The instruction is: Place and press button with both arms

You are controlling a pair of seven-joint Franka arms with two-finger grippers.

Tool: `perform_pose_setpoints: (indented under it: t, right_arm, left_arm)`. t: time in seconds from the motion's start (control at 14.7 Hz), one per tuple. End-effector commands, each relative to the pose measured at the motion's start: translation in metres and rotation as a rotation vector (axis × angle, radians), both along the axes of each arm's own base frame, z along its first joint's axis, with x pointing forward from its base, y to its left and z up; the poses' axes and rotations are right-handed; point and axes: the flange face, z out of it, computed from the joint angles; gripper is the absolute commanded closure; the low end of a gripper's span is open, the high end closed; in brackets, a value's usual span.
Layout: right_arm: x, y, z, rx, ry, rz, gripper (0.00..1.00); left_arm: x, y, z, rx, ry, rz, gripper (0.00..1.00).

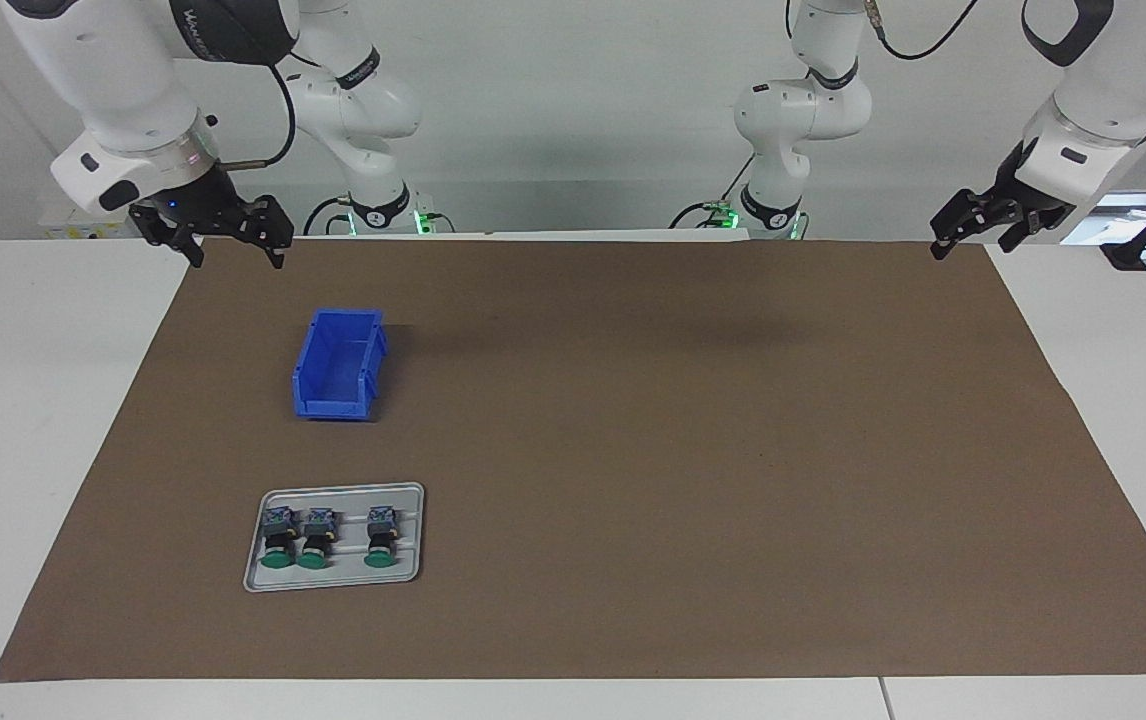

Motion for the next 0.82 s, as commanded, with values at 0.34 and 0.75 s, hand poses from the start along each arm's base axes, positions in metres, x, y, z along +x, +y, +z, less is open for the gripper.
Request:
perform_pose_setpoints:
  t: [0.34, 0.75]
  right_arm:
    - [-0.009, 0.002, 0.001, 0.016, -0.004, 0.018, 0.01]
    - [0.014, 0.033, -0.005, 0.071, -0.107, 0.106, 0.01]
  left_arm:
    - [-0.005, -0.001, -0.002, 0.018, 0.023, -0.039, 0.00]
    - [-0.005, 0.004, -0.003, 0.019, 0.023, -0.021, 0.00]
